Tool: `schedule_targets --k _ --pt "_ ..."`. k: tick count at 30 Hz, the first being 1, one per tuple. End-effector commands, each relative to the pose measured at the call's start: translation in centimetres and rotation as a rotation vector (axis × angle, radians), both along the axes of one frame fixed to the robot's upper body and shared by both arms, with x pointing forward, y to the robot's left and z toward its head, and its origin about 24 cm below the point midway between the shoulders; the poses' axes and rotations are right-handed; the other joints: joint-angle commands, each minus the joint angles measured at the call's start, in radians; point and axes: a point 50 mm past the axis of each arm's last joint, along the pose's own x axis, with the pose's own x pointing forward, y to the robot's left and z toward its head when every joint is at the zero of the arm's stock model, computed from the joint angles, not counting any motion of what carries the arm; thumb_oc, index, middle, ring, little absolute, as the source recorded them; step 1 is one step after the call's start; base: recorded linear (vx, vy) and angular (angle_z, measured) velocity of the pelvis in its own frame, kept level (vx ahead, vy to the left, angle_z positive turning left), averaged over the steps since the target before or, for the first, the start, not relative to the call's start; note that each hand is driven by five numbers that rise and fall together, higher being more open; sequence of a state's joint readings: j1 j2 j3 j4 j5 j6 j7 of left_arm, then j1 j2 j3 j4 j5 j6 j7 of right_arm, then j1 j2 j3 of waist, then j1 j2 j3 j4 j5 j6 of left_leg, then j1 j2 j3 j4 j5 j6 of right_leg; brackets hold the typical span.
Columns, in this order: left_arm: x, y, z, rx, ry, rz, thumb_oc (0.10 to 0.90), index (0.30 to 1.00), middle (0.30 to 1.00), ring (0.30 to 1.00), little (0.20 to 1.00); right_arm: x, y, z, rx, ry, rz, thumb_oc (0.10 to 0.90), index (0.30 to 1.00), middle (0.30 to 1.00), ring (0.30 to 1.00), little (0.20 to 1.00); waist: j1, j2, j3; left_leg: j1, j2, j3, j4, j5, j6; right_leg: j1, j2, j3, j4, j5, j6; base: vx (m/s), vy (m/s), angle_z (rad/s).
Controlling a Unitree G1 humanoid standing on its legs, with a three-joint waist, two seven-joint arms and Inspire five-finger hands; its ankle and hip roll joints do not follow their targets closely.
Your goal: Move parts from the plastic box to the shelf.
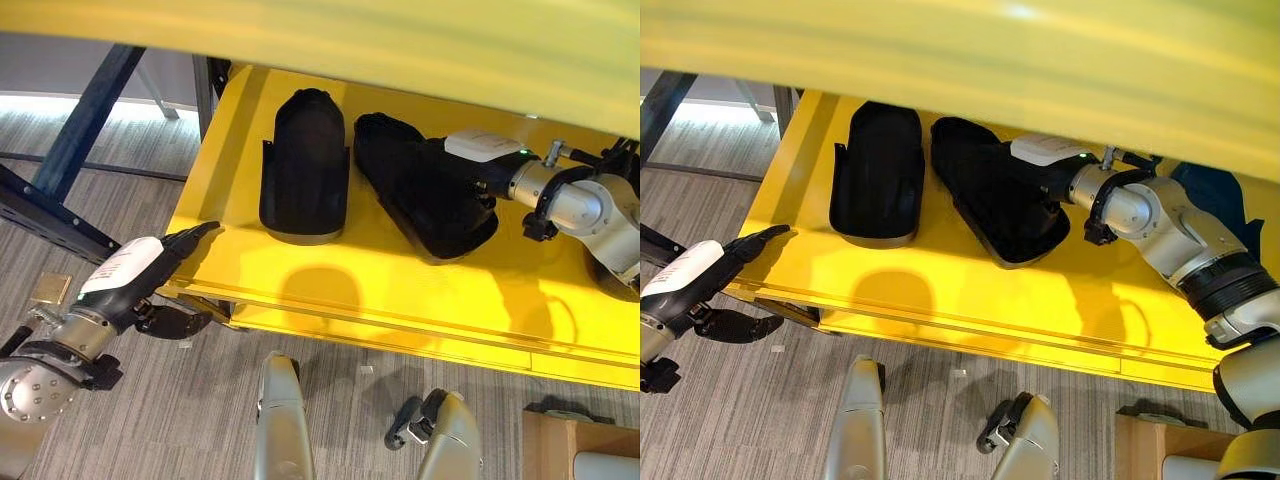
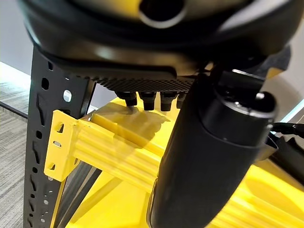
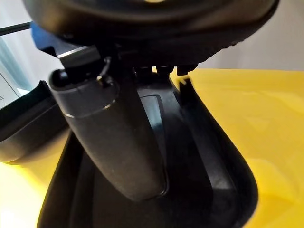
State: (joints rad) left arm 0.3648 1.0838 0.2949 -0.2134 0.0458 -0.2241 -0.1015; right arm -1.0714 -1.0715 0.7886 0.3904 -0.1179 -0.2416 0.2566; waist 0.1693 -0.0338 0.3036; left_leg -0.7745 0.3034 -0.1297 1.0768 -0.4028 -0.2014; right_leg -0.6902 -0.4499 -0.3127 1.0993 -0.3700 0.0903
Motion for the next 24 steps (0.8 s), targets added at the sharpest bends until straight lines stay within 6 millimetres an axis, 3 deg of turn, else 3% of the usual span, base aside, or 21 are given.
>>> schedule_targets --k 1,6,11,24 --pt "0.5 -0.8 3.7 0.016 -0.179 -0.045 0.9 1.0 1.0 1.0 1.0 -0.1 0.1 1.3 0.027 -0.055 0.008 0.9 1.0 1.0 1.0 1.0 0.012 -0.004 -0.036 -0.061 -0.036 -0.003 0.001 0.036 0.097 0.028 0.046 0.051 -0.003 -0.072 0.007 0.0 0.0 0.0" --pt "0.4 -0.9 3.3 0.014 -0.157 -0.046 0.9 1.0 1.0 1.0 1.0 -0.1 -0.6 -1.1 -0.012 0.037 -0.012 0.9 1.0 1.0 1.0 1.0 0.013 -0.006 -0.033 -0.064 -0.039 -0.003 -0.001 0.039 0.099 0.026 0.043 0.049 0.001 -0.071 0.007 0.0 0.002 0.02" --pt "0.4 -0.9 3.2 0.02 -0.151 -0.047 0.9 1.0 1.0 1.0 1.0 -0.2 -1.1 -2.2 -0.028 0.076 -0.03 0.9 1.0 1.0 1.0 1.0 0.014 -0.008 -0.031 -0.065 -0.041 -0.004 -0.003 0.04 0.099 0.025 0.042 0.05 -0.003 -0.07 0.009 0.0 0.001 0.01" --pt "0.3 -0.6 2.6 -0.007 -0.149 -0.006 0.9 1.0 1.0 1.0 1.0 0.1 -3.5 -3.2 0.043 0.1 -0.162 0.9 1.0 1.0 1.0 1.0 0.005 -0.01 -0.03 -0.073 -0.04 -0.006 -0.001 0.039 0.1 0.018 0.047 0.053 -0.004 -0.069 0.005 0.0 0.0 0.0"
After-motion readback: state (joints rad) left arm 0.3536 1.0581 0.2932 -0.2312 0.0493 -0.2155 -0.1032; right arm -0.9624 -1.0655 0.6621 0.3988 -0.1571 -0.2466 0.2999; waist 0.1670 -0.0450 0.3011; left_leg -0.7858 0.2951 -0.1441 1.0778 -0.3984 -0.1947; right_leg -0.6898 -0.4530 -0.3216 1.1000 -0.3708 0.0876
